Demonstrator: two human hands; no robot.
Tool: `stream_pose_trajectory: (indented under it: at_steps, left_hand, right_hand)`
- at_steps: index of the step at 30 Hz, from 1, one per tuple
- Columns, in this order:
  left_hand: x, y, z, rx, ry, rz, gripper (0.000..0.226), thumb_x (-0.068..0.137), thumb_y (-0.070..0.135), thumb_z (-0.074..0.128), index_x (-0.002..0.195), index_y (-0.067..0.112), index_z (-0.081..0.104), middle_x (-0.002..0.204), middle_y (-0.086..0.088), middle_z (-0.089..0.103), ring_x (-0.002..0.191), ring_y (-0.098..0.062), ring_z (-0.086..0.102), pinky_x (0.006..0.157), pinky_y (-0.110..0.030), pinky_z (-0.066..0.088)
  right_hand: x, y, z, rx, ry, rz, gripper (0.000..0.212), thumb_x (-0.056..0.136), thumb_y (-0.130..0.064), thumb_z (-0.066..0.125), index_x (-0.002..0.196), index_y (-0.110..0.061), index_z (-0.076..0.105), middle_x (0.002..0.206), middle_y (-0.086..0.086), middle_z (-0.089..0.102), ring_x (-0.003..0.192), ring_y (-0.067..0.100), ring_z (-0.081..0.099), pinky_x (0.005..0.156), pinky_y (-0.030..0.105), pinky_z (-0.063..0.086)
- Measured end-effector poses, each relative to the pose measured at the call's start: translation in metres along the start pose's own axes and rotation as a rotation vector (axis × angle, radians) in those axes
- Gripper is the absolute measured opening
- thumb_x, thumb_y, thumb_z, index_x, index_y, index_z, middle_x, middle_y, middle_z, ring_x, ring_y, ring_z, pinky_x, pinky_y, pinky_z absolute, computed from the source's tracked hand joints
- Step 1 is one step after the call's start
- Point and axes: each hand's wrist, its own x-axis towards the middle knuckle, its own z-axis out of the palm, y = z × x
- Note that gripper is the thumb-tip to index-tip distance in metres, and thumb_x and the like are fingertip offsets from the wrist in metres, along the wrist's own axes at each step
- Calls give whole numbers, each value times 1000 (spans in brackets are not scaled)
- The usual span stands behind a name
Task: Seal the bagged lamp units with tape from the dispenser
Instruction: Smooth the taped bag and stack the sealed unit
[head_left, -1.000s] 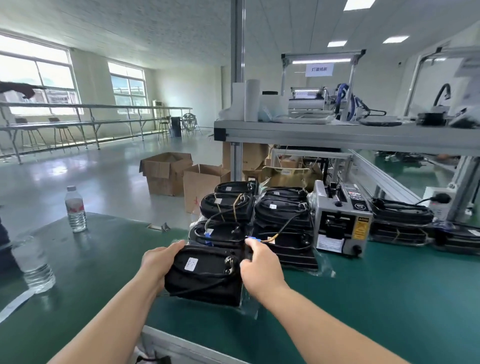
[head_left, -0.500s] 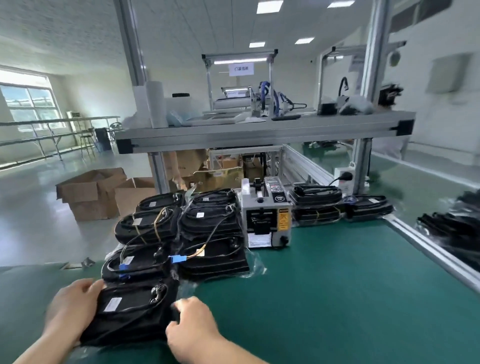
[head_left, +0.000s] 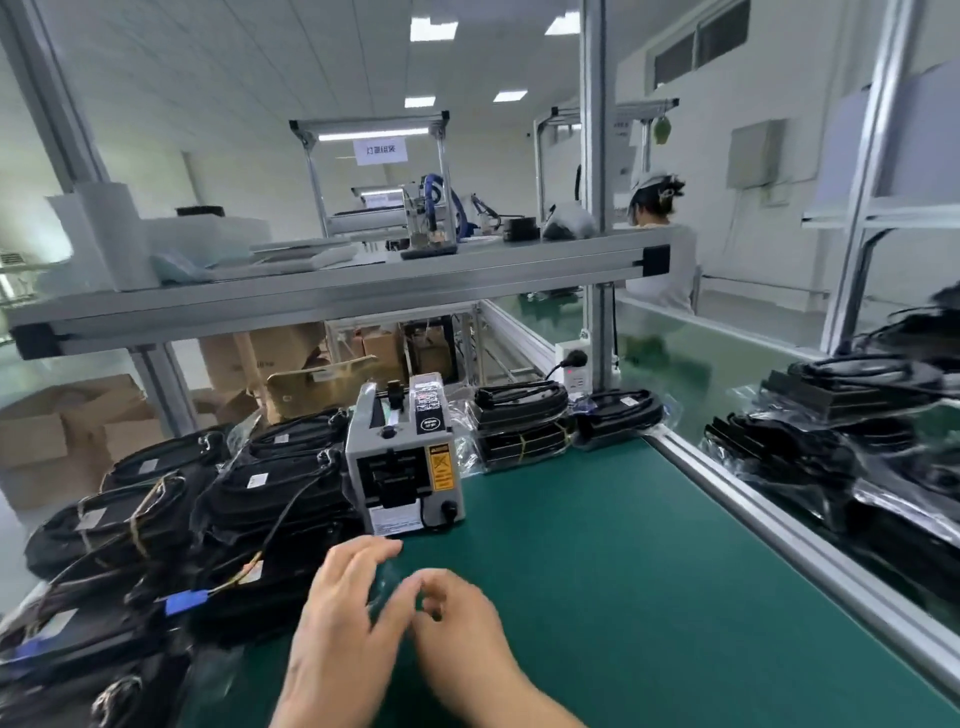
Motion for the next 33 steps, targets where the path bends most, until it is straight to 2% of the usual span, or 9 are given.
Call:
stream_pose_trajectory:
  at_steps: [9, 12, 14, 15, 16, 17, 21, 27, 33]
  left_hand:
    - [121, 55, 134, 279, -136, 269, 73, 87, 47, 68, 148, 22, 37, 146, 6, 36, 135, -17, 34, 111, -33, 34]
    - [169, 59, 164, 512, -195, 269, 85, 86, 46, 69, 153, 22, 24, 156, 1, 22, 144, -21, 22, 115, -38, 26]
    - [197, 60, 180, 658, -215, 263, 90, 84, 40, 73, 153, 19, 19, 157, -3, 18, 144, -25, 19, 116, -40, 24]
    - [210, 60, 186, 741, -219, 257, 93, 83, 37, 74, 154, 18, 16, 159, -5, 16, 145, -27, 18, 117, -41, 22]
    - [222, 60, 192, 823, -224, 248, 96, 84, 33, 74, 155, 16, 12, 161, -7, 12, 147, -28, 15, 118, -43, 21]
    - [232, 60, 197, 894, -234, 240, 99, 85, 28, 73, 157, 15, 7, 164, -8, 7, 150, -30, 11, 119, -44, 20]
    - [259, 65, 216, 980, -315, 202, 104, 87, 14, 68, 157, 12, -10, 167, -7, -9, 153, -30, -4, 123, -48, 9]
    - [279, 70, 229, 976, -347, 154, 108, 79, 26, 81, 157, 12, 7, 162, -7, 20, 151, -30, 12, 121, -51, 12]
    - [271, 66, 228, 1013, -382, 175, 59, 90, 19, 67, 142, 10, 40, 142, -9, 50, 134, -28, 40, 105, -45, 36]
  right_hand:
    - [78, 33, -136, 211, 322, 136, 61, 95, -19, 52, 152, -21, 31, 150, -1, 44, 130, 16, 50, 102, 28, 41]
    - [112, 28, -160, 378, 375, 169, 62, 95, -20, 53, 151, -20, 29, 110, -8, 57, 102, 14, 60, 98, 35, 49]
    - [134, 28, -171, 555, 388, 220, 63, 95, -20, 54, 152, -19, 27, 86, -7, 46, 93, 12, 56, 100, 48, 51]
    - [144, 26, -176, 642, 382, 251, 64, 95, -22, 54, 152, -20, 26, 87, -6, 43, 112, 10, 43, 101, 51, 50]
    - [152, 25, -180, 709, 369, 277, 65, 96, -25, 55, 153, -22, 24, 95, -3, 43, 96, 20, 54, 100, 52, 50]
    - [160, 25, -184, 754, 362, 290, 67, 95, -26, 55, 154, -25, 22, 107, -1, 41, 89, 18, 39, 100, 51, 49]
    - [185, 29, -190, 838, 373, 305, 71, 95, -26, 56, 155, -25, 19, 144, 3, 38, 120, 25, 42, 99, 49, 47]
    - [202, 44, -187, 835, 364, 313, 59, 96, -21, 56, 149, -19, 31, 134, 5, 44, 111, 21, 45, 102, 48, 47]
    - [201, 48, -181, 819, 322, 325, 37, 95, -20, 56, 132, -14, 50, 125, 4, 52, 106, 20, 48, 90, 39, 46]
